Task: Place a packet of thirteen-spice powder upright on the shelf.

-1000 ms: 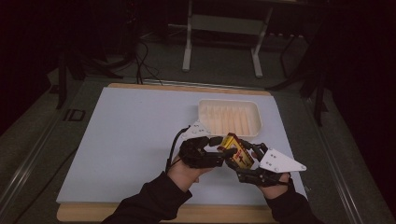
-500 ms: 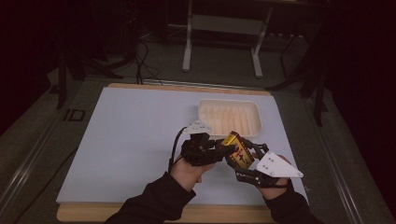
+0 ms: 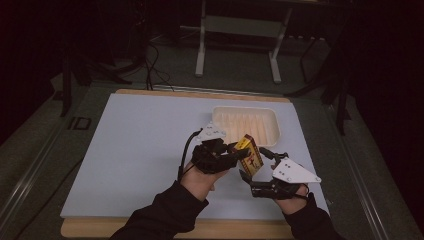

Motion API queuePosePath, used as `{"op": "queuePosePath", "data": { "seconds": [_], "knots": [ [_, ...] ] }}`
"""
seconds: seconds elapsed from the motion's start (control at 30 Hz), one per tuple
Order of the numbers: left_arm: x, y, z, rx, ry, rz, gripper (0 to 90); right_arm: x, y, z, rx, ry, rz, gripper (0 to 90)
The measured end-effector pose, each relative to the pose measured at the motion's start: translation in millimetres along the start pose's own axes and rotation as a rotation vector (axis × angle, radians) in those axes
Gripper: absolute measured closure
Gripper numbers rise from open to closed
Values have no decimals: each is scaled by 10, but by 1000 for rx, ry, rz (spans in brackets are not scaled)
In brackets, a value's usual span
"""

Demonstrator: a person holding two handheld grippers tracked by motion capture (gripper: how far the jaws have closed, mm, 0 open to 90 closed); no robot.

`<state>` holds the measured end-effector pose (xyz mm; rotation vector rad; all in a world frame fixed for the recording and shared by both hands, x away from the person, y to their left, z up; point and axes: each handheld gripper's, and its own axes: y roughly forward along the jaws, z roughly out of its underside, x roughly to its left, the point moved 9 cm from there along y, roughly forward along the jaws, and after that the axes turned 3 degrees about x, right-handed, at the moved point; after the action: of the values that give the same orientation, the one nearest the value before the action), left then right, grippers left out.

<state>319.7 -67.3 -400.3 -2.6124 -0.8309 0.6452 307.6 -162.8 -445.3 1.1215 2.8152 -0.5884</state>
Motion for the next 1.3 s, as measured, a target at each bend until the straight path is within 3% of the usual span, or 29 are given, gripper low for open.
{"op": "queuePosePath", "data": {
  "seconds": [0.1, 0.27, 0.47, 0.9, 1.13, 1.2, 1.27, 1.3],
  "knots": [
    [57, -25, -40, 3, 17, -44, 682, -27, -29, 26, 13, 9, 2, 112],
    [215, -69, -141, -10, 48, -168, 683, -96, -115, 82, 35, 43, 14, 105],
    [388, -97, -257, -29, 43, -246, 683, -161, -266, 127, 29, 65, 40, 105],
    [853, -50, -501, -70, -4, -405, 683, -248, -419, 268, 49, 75, 79, 107],
    [1039, 86, -574, -85, -42, -452, 683, -272, -452, 321, 53, 87, 84, 108],
    [1090, 158, -573, -73, -34, -480, 683, -276, -472, 337, 54, 96, 83, 108],
    [1103, 183, -576, -75, -39, -481, 683, -276, -480, 348, 56, 98, 81, 108],
    [1162, 242, -585, -83, -62, -496, 683, -278, -483, 357, 58, 97, 83, 108]
  ]
}}
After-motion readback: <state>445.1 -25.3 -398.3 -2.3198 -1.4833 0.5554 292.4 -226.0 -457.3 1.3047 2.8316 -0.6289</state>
